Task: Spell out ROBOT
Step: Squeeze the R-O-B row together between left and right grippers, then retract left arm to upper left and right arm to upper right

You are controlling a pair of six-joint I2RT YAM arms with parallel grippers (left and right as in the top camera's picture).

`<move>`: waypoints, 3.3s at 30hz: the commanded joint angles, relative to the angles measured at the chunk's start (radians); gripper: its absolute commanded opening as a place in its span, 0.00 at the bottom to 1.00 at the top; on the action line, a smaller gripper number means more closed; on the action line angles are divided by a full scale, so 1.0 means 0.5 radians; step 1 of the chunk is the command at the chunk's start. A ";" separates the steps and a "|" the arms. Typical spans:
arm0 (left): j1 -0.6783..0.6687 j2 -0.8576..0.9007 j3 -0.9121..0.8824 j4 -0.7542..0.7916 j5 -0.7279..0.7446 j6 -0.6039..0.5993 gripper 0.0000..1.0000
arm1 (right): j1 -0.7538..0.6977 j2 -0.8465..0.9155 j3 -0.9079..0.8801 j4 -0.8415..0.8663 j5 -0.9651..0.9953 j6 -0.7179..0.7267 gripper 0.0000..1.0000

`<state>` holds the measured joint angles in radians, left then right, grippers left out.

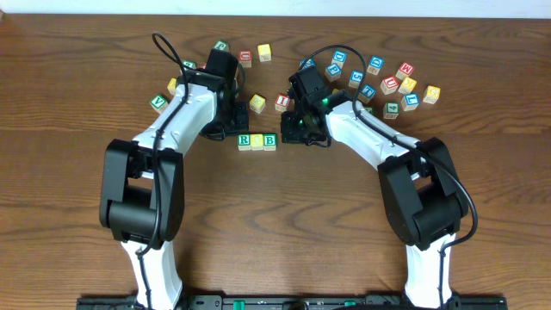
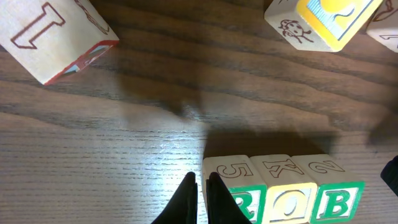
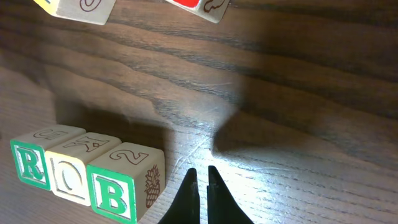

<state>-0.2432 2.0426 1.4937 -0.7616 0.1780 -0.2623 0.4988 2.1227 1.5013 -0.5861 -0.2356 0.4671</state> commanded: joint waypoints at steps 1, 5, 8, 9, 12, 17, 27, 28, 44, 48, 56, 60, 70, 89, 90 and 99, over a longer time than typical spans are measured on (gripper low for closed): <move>-0.007 0.085 -0.012 -0.014 -0.011 -0.011 0.07 | 0.016 -0.018 -0.021 0.000 0.017 0.030 0.01; -0.006 0.106 -0.012 -0.011 -0.012 -0.011 0.08 | 0.016 -0.018 -0.021 -0.001 0.018 0.030 0.01; -0.006 0.106 -0.012 -0.008 -0.011 -0.011 0.08 | 0.016 -0.018 -0.021 -0.001 0.018 0.030 0.01; -0.007 0.106 -0.012 -0.009 -0.012 -0.010 0.07 | 0.016 -0.018 -0.021 -0.001 0.018 0.030 0.01; -0.007 0.106 -0.012 -0.009 -0.011 -0.011 0.07 | 0.016 -0.018 -0.021 -0.001 0.018 0.029 0.01; -0.007 0.106 -0.012 -0.053 -0.011 -0.010 0.07 | 0.016 -0.018 -0.021 -0.001 0.018 0.030 0.02; -0.024 0.106 -0.012 -0.035 -0.009 0.036 0.07 | 0.026 -0.017 -0.021 0.000 0.018 0.029 0.02; -0.035 0.106 -0.012 -0.030 -0.010 0.060 0.07 | 0.027 -0.017 -0.021 0.000 0.018 0.029 0.02; -0.179 0.106 -0.012 0.040 -0.011 0.140 0.08 | 0.027 -0.017 -0.021 -0.086 0.018 0.029 0.01; -0.179 0.106 -0.012 0.030 -0.011 0.100 0.07 | 0.027 -0.017 -0.021 -0.091 0.017 0.029 0.01; -0.179 0.106 -0.012 -0.034 -0.011 0.002 0.07 | 0.035 -0.017 -0.021 -0.108 0.014 0.030 0.01; -0.179 0.106 -0.012 -0.047 -0.011 -0.003 0.07 | 0.042 -0.017 -0.021 -0.106 0.015 0.030 0.01; -0.179 0.106 -0.012 -0.028 -0.011 -0.004 0.08 | 0.042 -0.017 -0.021 -0.107 0.015 0.031 0.01; -0.176 0.103 -0.011 -0.083 -0.063 -0.003 0.07 | 0.007 -0.033 -0.014 -0.101 0.018 0.050 0.01; -0.175 0.094 -0.011 -0.084 -0.105 -0.002 0.07 | -0.014 -0.047 -0.008 -0.106 0.018 0.042 0.01; -0.119 -0.082 -0.001 -0.083 -0.277 0.085 0.08 | -0.137 -0.168 0.020 -0.206 0.099 -0.061 0.05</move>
<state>-0.3260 2.0747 1.4937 -0.8036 0.0895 -0.2546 0.4549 2.1010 1.4963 -0.6724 -0.2161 0.4690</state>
